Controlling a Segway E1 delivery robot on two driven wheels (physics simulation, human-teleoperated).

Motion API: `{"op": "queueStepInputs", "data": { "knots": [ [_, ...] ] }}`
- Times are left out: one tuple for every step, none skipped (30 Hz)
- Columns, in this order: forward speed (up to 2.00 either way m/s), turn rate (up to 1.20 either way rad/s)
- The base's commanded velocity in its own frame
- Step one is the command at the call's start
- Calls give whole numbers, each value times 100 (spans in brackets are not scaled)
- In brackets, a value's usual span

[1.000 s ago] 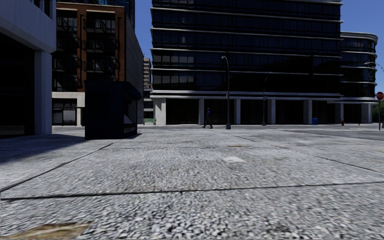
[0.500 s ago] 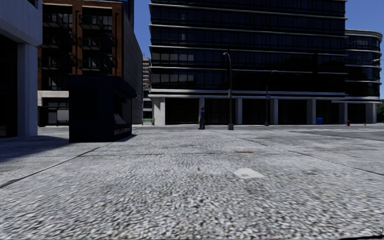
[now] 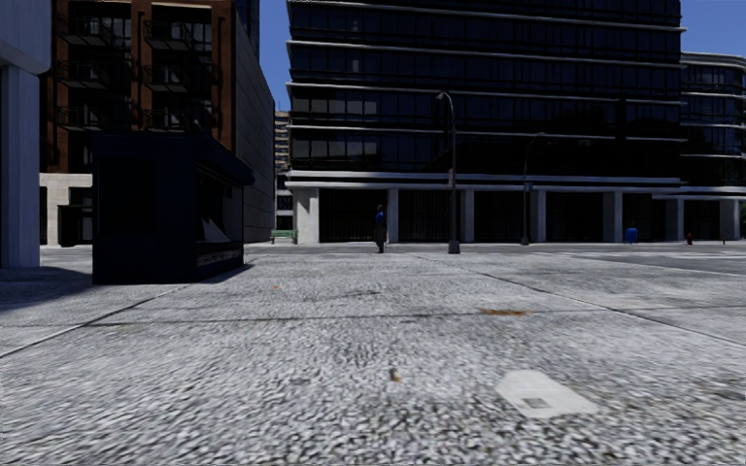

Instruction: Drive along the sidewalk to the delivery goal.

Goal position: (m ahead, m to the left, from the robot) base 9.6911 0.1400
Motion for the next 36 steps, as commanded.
{"op": "queueStepInputs", "data": {
  "knots": [
    [200,25],
    [200,25],
    [200,30],
    [200,30],
    [200,31],
    [200,31],
    [200,31],
    [200,6],
    [200,0],
    [200,0],
    [200,0],
    [200,0],
    [200,0],
    [200,0],
    [200,0],
    [200,0],
    [200,0],
    [200,0],
    [200,0],
    [200,0],
    [200,0],
    [200,0],
    [200,0],
    [200,0],
    [200,0],
    [200,0],
    [200,0],
    [200,0],
    [200,0],
    [200,0],
    [200,0],
    [200,0],
    [200,0],
    [200,0],
    [200,0],
    [200,0]
  ]
}}
